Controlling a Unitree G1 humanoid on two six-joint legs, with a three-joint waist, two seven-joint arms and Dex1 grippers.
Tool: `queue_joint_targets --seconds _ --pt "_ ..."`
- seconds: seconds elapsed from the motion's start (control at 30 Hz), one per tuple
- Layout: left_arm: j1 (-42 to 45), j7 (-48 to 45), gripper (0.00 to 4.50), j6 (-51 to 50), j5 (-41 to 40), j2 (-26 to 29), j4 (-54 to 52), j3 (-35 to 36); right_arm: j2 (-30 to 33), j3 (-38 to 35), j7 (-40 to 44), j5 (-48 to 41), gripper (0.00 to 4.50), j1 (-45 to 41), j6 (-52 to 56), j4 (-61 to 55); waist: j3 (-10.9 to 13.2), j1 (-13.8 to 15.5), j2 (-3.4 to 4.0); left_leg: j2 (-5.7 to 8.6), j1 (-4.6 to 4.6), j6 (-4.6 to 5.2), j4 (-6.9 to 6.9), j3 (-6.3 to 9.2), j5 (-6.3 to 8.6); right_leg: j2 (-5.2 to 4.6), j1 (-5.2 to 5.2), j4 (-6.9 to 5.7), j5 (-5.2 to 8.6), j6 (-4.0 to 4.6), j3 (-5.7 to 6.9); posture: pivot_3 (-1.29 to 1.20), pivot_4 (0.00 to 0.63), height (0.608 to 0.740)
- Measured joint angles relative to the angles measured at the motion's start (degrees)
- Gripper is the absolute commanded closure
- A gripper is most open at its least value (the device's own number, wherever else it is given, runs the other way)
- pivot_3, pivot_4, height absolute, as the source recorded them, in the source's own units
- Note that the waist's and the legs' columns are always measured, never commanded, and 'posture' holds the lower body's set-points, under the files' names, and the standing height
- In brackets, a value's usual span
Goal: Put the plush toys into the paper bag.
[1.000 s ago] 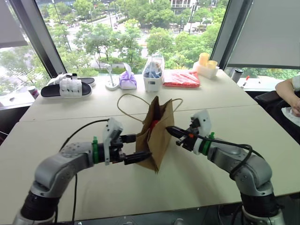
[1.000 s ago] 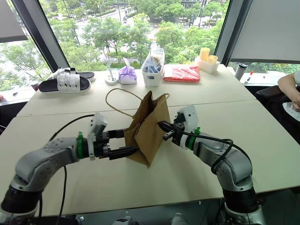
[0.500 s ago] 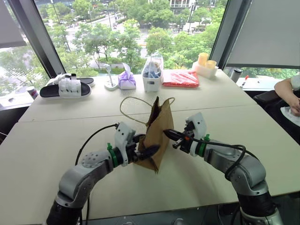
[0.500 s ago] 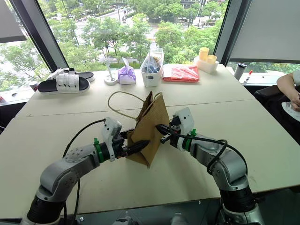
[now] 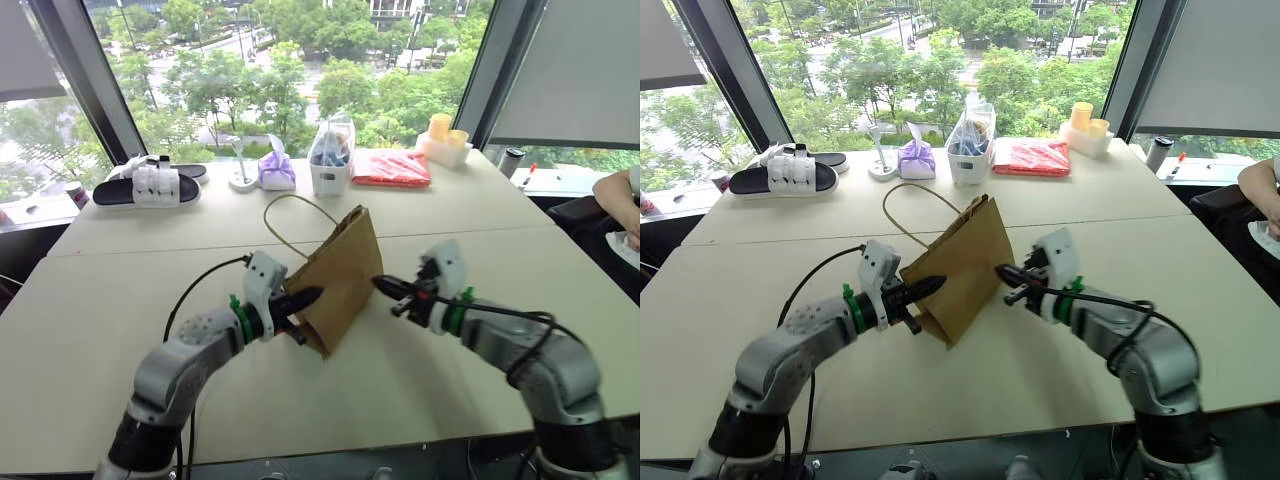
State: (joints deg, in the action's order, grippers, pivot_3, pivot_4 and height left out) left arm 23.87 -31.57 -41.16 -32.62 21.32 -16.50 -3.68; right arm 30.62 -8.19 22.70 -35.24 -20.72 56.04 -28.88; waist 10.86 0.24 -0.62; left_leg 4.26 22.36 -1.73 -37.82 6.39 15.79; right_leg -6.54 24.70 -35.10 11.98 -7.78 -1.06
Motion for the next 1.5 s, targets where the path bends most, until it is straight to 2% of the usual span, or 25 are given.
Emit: queue_joint_targets --seconds 0.13,0.27,0.37,0.53,0.73,0.8,0.87,0.93,1.07,1.1,1.23,1.5 --pt "10.1 -15.05 4.43 2.89 -1.97 1.18 11.66 -0.32 5.36 -10.12 1.54 -4.74 4.5 2.71 2.77 -3.47 0.0 0.45 -0.01 -0.01 0.0 0.07 -0.06 0.02 0.04 0.0 -0.09 0.06 0.0 -0.01 0.09 0.0 0.15 0.74" --pt "20.08 -33.08 4.43 3.94 -2.89 2.76 24.28 -3.92 8.87 -19.89 1.52 -8.33 4.5 6.58 5.06 -4.85 0.0 0.42 0.0 0.01 0.01 0.15 -0.1 -0.03 0.08 -0.01 -0.12 0.05 0.01 -0.01 0.09 0.0 0.15 0.74" --pt "25.82 -44.5 4.43 6.91 -0.84 4.09 33.28 -6.93 10.6 -24.59 0.81 -9.46 4.5 8.65 5.99 -5.66 0.0 0.01 0.0 -0.02 -0.03 0.18 -0.1 -0.06 0.1 0.0 -0.12 0.04 0.01 -0.01 0.08 0.0 0.15 0.74" --pt "31.26 -55.17 4.43 20.34 8.09 3.58 49.05 -11.15 10.94 -28.09 -0.37 -12.96 4.5 11.39 7.08 -8.95 0.0 -0.13 0.0 -0.04 -0.03 0.19 -0.1 -0.06 0.1 -0.01 -0.12 0.03 0.01 -0.02 0.07 0.0 0.15 0.74" --pt "37.77 -58.65 4.43 35.71 15.5 -0.41 66.37 -11.14 10.93 -29.03 -3.1 -15.53 4.5 14.17 7.32 -12.7 0.03 0.52 -0.05 -0.01 0.04 0.21 -0.16 -0.03 0.11 -0.06 -0.12 0.06 0.01 -0.05 0.08 0.0 0.15 0.74" --pt "38.93 -59.41 3.91 39.16 17.43 -1.22 69.66 -11.0 10.92 -28.89 -4.2 -16.13 4.5 14.74 7.32 -13.55 0.03 0.49 -0.05 -0.01 0.04 0.22 -0.16 -0.03 0.12 -0.08 -0.12 0.06 0.02 -0.06 0.08 0.0 0.15 0.74" --pt "39.04 -59.43 3.18 39.39 18.99 -1.37 71.5 -11.0 10.95 -28.17 -4.61 -16.43 4.5 14.89 7.27 -13.62 0.03 0.45 -0.06 -0.01 0.04 0.23 -0.17 -0.02 0.12 -0.08 -0.12 0.04 0.02 -0.07 0.09 0.0 0.15 0.74" --pt "39.0 -59.48 2.28 39.27 19.89 -1.1 72.1 -10.93 11.06 -27.06 -4.67 -16.43 4.5 15.22 7.21 -13.58 0.03 0.29 -0.06 -0.02 0.03 0.23 -0.17 -0.02 0.12 -0.06 -0.11 0.01 0.03 -0.07 0.1 0.0 0.15 0.74" --pt "38.64 -59.47 0.21 38.78 20.57 1.3 70.77 -9.48 12.11 -24.8 -4.3 -16.31 4.5 15.12 6.58 -13.38 0.03 0.05 -0.06 -0.03 0.02 0.23 -0.16 -0.01 0.12 -0.06 -0.1 -0.01 0.03 -0.08 0.09 0.0 0.15 0.74" --pt "38.45 -59.45 0.09 38.47 20.67 1.88 70.18 -8.81 12.36 -24.67 -4.21 -16.22 4.5 15.1 6.28 -13.21 0.03 0.09 -0.06 -0.03 0.02 0.23 -0.17 -0.01 0.12 -0.06 -0.1 -0.01 0.03 -0.08 0.09 0.0 0.15 0.74" --pt "33.93 -57.77 0.09 33.02 19.31 5.72 63.32 -5.31 13.83 -22.15 -2.49 -15.25 4.5 14.35 4.48 -10.92 0.03 -0.13 -0.05 -0.06 0.01 0.23 -0.16 0.02 0.12 -0.05 -0.1 -0.03 0.03 -0.09 0.09 0.0 0.15 0.74" --pt "18.8 -44.72 0.09 14.34 10.95 11.63 33.71 5.19 17.65 -18.96 2.29 -12.79 4.5 14.24 0.94 -8.29 0.03 -0.81 -0.05 -0.11 0.0 0.23 -0.16 0.18 0.12 -0.09 -0.09 -0.05 0.04 -0.1 0.04 0.0 0.15 0.74"
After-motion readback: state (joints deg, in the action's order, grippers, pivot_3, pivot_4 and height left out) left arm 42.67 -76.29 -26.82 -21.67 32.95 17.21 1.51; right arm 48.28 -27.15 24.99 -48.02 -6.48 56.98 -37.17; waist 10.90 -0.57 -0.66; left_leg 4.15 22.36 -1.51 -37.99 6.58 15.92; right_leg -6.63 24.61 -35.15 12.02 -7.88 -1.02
